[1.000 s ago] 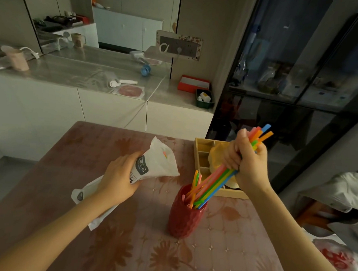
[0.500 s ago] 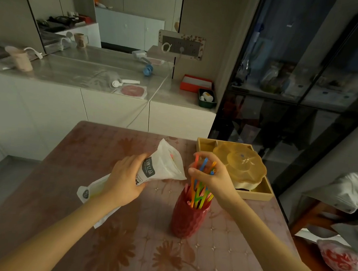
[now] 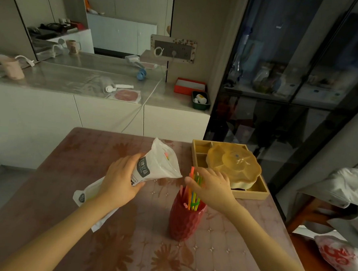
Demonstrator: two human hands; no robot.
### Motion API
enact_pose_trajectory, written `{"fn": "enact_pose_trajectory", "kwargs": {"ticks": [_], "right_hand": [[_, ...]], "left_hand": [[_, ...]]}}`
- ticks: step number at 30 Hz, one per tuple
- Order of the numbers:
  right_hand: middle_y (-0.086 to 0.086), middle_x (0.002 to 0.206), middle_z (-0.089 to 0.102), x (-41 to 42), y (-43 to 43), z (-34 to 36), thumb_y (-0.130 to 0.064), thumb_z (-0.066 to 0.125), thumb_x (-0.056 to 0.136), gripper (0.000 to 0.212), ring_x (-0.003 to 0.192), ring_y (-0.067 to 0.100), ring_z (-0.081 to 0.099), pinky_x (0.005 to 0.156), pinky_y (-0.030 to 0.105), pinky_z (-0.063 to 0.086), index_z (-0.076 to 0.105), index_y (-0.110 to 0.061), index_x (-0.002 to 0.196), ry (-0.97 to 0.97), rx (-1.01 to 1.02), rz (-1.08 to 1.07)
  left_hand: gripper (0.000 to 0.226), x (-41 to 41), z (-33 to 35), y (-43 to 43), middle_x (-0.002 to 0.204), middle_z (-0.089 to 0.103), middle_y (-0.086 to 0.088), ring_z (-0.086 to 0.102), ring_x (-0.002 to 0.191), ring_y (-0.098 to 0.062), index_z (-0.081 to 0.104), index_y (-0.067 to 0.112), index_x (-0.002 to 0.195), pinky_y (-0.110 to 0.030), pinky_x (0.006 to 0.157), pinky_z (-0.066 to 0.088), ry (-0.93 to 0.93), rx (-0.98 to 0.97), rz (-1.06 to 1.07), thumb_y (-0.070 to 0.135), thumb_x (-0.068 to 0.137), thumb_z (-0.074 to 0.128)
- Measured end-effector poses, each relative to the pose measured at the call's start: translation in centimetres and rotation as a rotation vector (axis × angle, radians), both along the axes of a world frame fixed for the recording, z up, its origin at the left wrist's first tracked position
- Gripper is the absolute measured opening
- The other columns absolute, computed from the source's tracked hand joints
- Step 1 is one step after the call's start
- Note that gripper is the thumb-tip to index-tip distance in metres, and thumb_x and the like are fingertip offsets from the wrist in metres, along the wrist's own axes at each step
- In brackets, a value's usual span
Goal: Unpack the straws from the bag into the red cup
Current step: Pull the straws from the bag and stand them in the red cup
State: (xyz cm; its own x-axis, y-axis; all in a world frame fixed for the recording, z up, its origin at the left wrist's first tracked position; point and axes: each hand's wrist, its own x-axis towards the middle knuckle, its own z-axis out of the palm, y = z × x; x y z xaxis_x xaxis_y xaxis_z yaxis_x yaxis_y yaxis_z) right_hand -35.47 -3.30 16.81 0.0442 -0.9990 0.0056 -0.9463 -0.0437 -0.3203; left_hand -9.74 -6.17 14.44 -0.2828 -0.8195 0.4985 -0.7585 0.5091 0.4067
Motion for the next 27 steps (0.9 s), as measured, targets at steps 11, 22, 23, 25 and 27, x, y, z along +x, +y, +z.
{"fn": "enact_pose_trajectory", "kwargs": {"ticks": [11, 22, 23, 25, 27], "right_hand": [[-0.003, 0.156, 0.027, 0.8, 1.0, -0.5, -0.043, 0.023, 0.100, 0.050, 0.146, 0.014, 0.010, 0.118, 0.046, -0.008, 0.034, -0.022, 0.144, 0.179, -0.128, 0.381], [0.006, 0.120, 0.065, 3.7, 1.6, 4.4, -0.038, 0.036, 0.100, 0.037, 0.110, 0.023, 0.062, 0.098, 0.040, 0.048, 0.054, -0.015, 0.124, -1.502, -0.018, -0.318], [0.008, 0.122, 0.064, 3.9, 1.5, 4.8, -0.039, 0.036, 0.100, 0.040, 0.111, 0.025, 0.061, 0.098, 0.040, 0.048, 0.053, -0.014, 0.126, -1.584, 0.025, -0.345], [0.012, 0.128, 0.060, 4.4, 1.3, 5.4, -0.042, 0.033, 0.099, 0.047, 0.116, 0.030, 0.057, 0.095, 0.040, 0.045, 0.049, -0.012, 0.131, -1.796, 0.135, -0.379], [0.016, 0.131, 0.057, 4.7, 1.1, 5.8, -0.045, 0.031, 0.099, 0.052, 0.119, 0.034, 0.053, 0.101, 0.044, 0.040, 0.047, -0.010, 0.133, -2.009, 0.263, -0.410]], "left_hand": [[0.073, -0.1, 0.9, -0.3, 0.105, 0.065, -0.013, 0.061, 0.092, -0.032, 0.050, 0.004, 0.122, -0.050, 0.079, 0.052, -0.005, 0.019, 0.006, 0.014, 0.059, 0.085], [0.096, -0.3, 7.0, -1.4, 0.104, 0.064, -0.006, 0.055, 0.093, -0.025, 0.043, 0.017, 0.125, -0.032, 0.083, 0.031, -0.510, -0.292, -0.103, 0.004, 0.039, 0.082], [0.097, -0.4, 8.7, -1.8, 0.105, 0.063, -0.006, 0.055, 0.094, -0.025, 0.043, 0.017, 0.127, -0.032, 0.083, 0.030, -0.576, -0.346, -0.127, 0.000, 0.038, 0.079], [0.094, -0.7, 12.1, -2.4, 0.106, 0.063, -0.009, 0.056, 0.094, -0.029, 0.042, 0.017, 0.128, -0.036, 0.083, 0.032, -0.724, -0.494, -0.179, -0.005, 0.041, 0.073], [0.089, -1.3, 15.3, -2.8, 0.105, 0.063, -0.013, 0.057, 0.093, -0.032, 0.041, 0.017, 0.128, -0.042, 0.080, 0.038, -0.891, -0.623, -0.245, -0.003, 0.047, 0.070]]}}
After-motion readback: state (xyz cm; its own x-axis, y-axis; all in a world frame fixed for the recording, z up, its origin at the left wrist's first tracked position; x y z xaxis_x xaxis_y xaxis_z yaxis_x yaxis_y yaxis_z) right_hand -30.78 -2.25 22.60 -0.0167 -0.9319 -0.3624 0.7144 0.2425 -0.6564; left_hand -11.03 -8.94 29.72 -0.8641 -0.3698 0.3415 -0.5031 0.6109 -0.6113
